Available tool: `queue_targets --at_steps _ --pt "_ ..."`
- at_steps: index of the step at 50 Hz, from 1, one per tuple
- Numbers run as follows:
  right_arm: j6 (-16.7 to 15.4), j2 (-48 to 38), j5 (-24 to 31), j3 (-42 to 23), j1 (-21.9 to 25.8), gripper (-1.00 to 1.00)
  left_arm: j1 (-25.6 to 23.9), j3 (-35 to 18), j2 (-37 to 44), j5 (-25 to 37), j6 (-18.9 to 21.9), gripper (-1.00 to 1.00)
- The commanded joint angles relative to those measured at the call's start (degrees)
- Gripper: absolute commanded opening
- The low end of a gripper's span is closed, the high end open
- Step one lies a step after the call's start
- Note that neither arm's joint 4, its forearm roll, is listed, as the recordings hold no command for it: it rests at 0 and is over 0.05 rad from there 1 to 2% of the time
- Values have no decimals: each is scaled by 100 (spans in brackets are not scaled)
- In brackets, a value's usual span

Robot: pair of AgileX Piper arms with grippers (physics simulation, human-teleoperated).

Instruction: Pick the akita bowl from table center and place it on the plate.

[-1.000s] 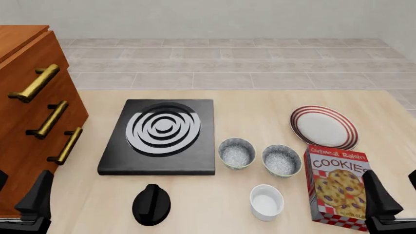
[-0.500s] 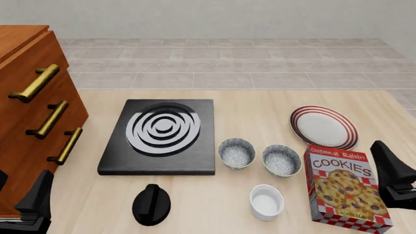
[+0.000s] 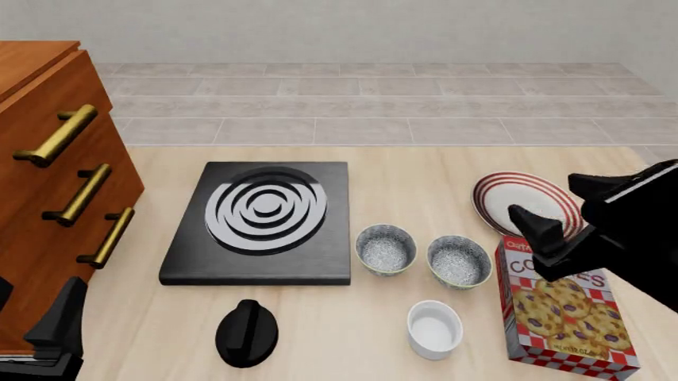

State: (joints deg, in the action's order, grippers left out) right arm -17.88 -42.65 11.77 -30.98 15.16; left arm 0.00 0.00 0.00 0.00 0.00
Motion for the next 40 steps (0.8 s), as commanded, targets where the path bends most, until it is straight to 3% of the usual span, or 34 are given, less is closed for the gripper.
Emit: queue_targets --at_steps 1,7,10,20,25,34,36,40 --pt "-637 -1226 228 -594 703 100 0 0 0 0 0 100" --pt "-769 -1983 289 -827 1086 100 0 0 0 0 0 100" --pt "-683 -2256 473 -1006 1442 100 0 0 0 0 0 100" --pt "-1138 -2665 800 -1450 1570 100 0 0 0 0 0 100" --pt "-1163 -2994 902 -1528 1803 100 0 0 0 0 0 100" --pt "-1681 -3492 965 -1630 1910 100 0 0 0 0 0 100" --pt "-1629 -3604 1023 -1718 2010 100 0 0 0 0 0 100" --pt "-1927 -3776 961 -1662 1878 100 0 0 0 0 0 100"
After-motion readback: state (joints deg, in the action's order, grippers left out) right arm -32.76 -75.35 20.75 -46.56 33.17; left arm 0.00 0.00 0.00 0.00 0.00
